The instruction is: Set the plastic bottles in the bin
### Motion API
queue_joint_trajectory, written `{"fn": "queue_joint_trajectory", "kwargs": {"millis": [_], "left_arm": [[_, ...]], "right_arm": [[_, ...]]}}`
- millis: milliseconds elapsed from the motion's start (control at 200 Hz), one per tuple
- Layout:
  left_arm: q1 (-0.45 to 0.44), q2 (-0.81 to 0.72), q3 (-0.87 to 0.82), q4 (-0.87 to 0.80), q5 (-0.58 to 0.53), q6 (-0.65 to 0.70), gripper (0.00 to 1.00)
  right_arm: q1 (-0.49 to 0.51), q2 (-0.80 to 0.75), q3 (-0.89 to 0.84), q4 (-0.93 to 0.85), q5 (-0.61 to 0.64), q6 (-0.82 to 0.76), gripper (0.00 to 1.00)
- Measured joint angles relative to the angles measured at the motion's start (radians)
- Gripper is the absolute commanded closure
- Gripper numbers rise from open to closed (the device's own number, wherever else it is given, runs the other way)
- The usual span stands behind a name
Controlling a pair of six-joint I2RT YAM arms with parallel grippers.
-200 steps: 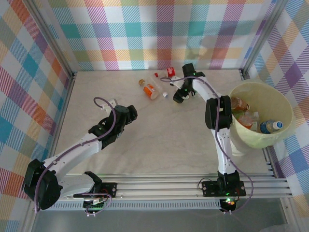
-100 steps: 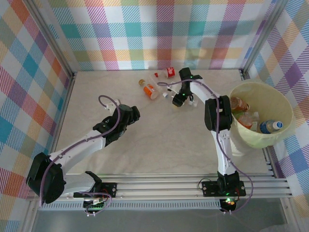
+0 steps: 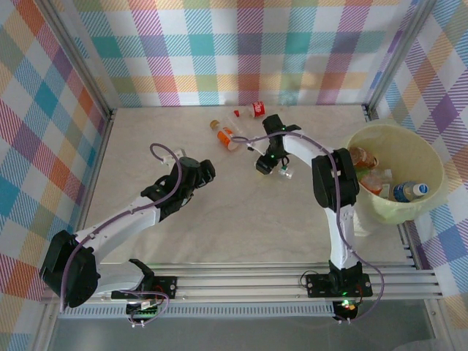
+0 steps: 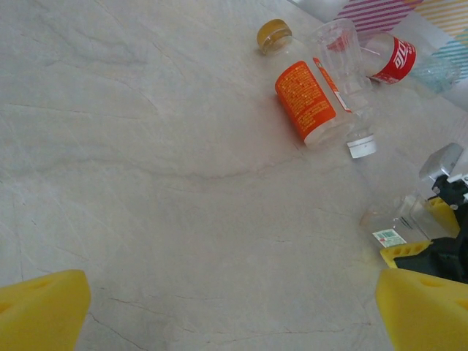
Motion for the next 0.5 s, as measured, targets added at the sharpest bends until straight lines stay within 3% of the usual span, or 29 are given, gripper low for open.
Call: {"fn": "queue_joint_trajectory", "kwargs": {"millis": [500], "left_arm": [[0.000, 0.003, 0.000, 0.058, 0.065, 0.000, 0.00]], "right_arm": [[0.082, -0.404, -0.295, 0.229, -0.035, 0.165, 0.61]]}}
